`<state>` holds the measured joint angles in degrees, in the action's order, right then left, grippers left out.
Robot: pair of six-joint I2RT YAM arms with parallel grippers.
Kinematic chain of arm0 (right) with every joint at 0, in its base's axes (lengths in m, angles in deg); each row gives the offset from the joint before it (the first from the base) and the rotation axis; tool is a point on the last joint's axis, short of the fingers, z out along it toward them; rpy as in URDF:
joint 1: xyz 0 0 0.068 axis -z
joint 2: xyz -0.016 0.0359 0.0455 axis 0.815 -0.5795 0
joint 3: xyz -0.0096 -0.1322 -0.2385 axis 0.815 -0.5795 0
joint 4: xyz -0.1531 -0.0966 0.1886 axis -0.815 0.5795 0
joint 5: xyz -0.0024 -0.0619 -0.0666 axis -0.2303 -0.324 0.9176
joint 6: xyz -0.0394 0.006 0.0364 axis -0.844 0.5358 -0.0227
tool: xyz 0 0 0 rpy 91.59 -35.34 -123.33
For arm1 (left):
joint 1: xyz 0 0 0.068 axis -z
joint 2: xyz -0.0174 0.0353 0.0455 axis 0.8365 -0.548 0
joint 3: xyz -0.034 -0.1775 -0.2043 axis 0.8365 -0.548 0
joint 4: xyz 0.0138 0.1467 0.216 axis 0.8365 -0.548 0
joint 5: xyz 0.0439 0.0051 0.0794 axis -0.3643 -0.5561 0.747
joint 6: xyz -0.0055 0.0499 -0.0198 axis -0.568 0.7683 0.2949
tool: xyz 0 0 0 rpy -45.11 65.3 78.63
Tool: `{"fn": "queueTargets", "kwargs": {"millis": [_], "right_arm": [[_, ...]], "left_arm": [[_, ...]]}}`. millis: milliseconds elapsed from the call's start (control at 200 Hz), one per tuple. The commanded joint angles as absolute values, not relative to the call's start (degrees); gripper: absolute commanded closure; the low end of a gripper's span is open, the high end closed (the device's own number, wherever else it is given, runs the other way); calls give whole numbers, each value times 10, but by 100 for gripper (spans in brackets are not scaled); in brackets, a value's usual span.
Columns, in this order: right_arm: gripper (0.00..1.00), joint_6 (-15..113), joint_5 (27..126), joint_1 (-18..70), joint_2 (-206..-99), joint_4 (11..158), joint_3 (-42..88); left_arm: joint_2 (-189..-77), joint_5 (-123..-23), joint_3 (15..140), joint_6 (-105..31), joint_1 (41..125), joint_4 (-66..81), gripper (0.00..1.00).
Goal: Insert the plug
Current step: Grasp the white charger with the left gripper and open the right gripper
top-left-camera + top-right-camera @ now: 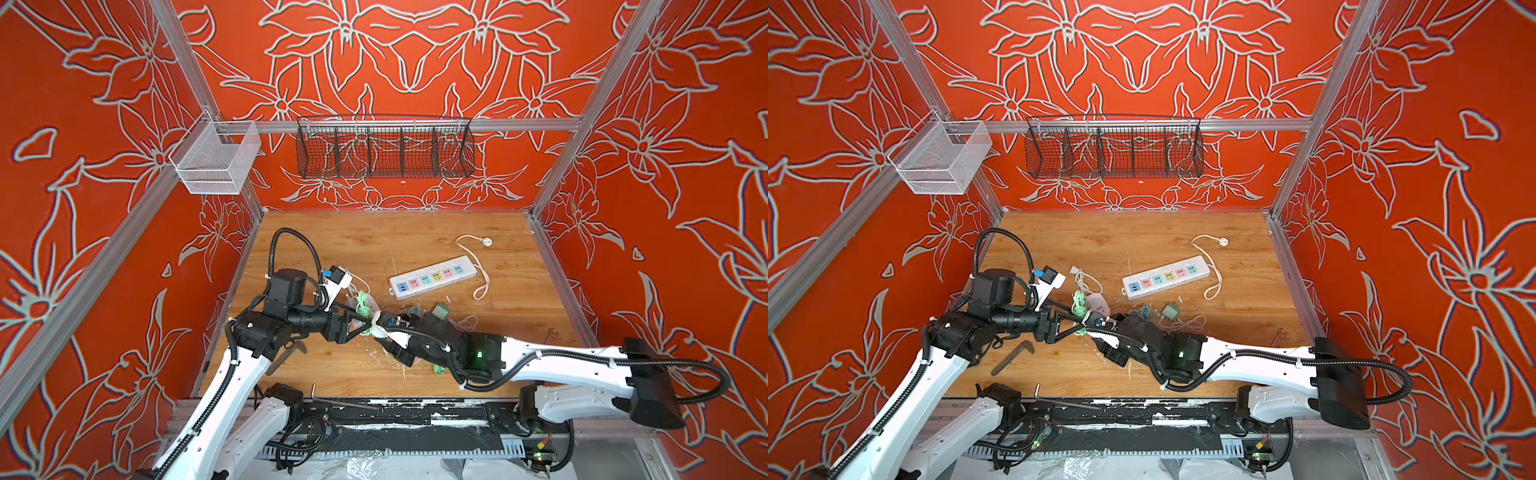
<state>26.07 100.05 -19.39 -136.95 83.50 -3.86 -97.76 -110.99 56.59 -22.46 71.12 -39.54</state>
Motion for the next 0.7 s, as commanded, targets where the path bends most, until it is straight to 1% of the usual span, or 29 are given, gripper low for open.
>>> {"fn": "queueTargets", "kwargs": {"millis": [0,115,240,385,625,691], "right_arm": [[77,227,1053,-208,-1379,811,-9],[78,217,1077,-218,-1385,800,-4],[78,211,1098,-223,-1387,790,-4],[78,210,1113,-225,-1387,778,-6],[77,205,1119,-228,-1383,767,-12],[77,207,1119,-228,-1384,768,-12]], "left_arm": [[-978,-1099,581,-212,722,-402,22],[-984,-1097,582,-208,728,-405,28],[-1000,-1099,589,-200,732,-419,42],[-1015,-1109,593,-197,740,-423,53],[-1033,-1117,596,-194,749,-425,64],[-1035,-1120,599,-195,749,-422,72]]}}
